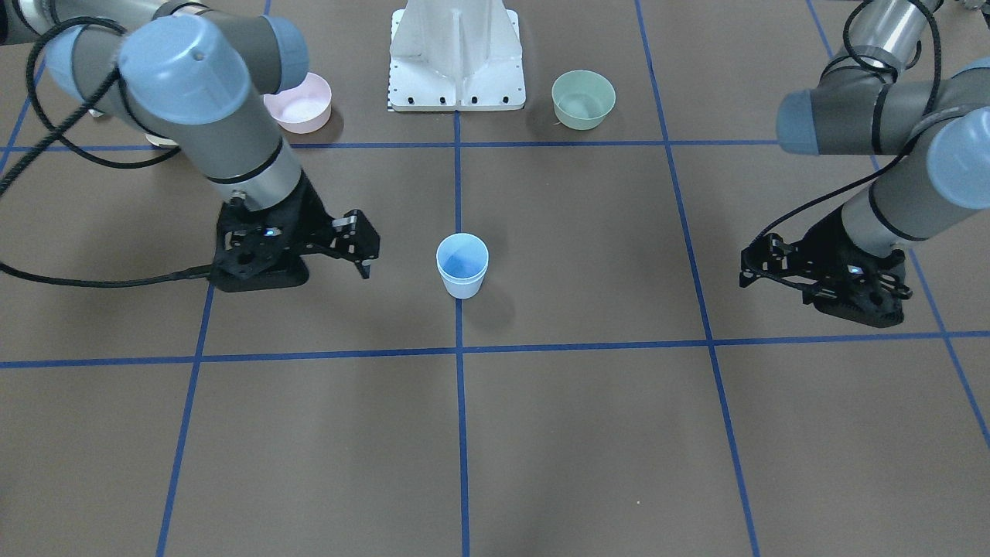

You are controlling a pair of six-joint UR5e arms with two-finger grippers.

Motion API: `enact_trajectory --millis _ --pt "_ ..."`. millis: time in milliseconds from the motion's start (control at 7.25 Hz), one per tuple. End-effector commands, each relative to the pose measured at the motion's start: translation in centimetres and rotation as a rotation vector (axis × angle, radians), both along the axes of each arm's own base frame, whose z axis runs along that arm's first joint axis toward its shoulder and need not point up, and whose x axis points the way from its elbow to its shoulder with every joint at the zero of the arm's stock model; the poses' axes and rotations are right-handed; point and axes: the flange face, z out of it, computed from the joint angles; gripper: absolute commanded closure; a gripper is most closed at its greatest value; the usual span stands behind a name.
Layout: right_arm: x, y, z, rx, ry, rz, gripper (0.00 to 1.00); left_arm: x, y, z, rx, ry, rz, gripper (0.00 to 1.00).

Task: Stack blue cups with both arms

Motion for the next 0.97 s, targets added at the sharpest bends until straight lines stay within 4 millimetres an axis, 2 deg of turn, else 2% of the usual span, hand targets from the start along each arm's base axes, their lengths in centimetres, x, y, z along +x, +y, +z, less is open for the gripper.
enact_trajectory --millis 0,276,414,552,828 --pt "7.2 -2.3 6.5 0.035 0.076 0.003 0.00 -7.7 -0.5 3.8 0.032 -0.013 0.057 0.03" --pt "15.5 -3.5 12.9 0.011 0.108 0.006 0.00 -15.2 0.0 7.6 0.035 -0.038 0.055 0.03" --pt "19.7 -3.9 15.4 0.022 0.112 -0.019 0.00 -18.6 0.4 9.0 0.016 -0.048 0.065 0.03" --pt "23.5 -3.4 18.9 -0.005 0.129 -0.012 0.00 -21.4 1.0 9.9 -0.011 -0.052 0.068 0.04" --pt "31.2 -0.8 25.8 -0.018 0.156 -0.021 0.00 -22.9 2.5 12.5 -0.052 -0.057 0.064 0.03"
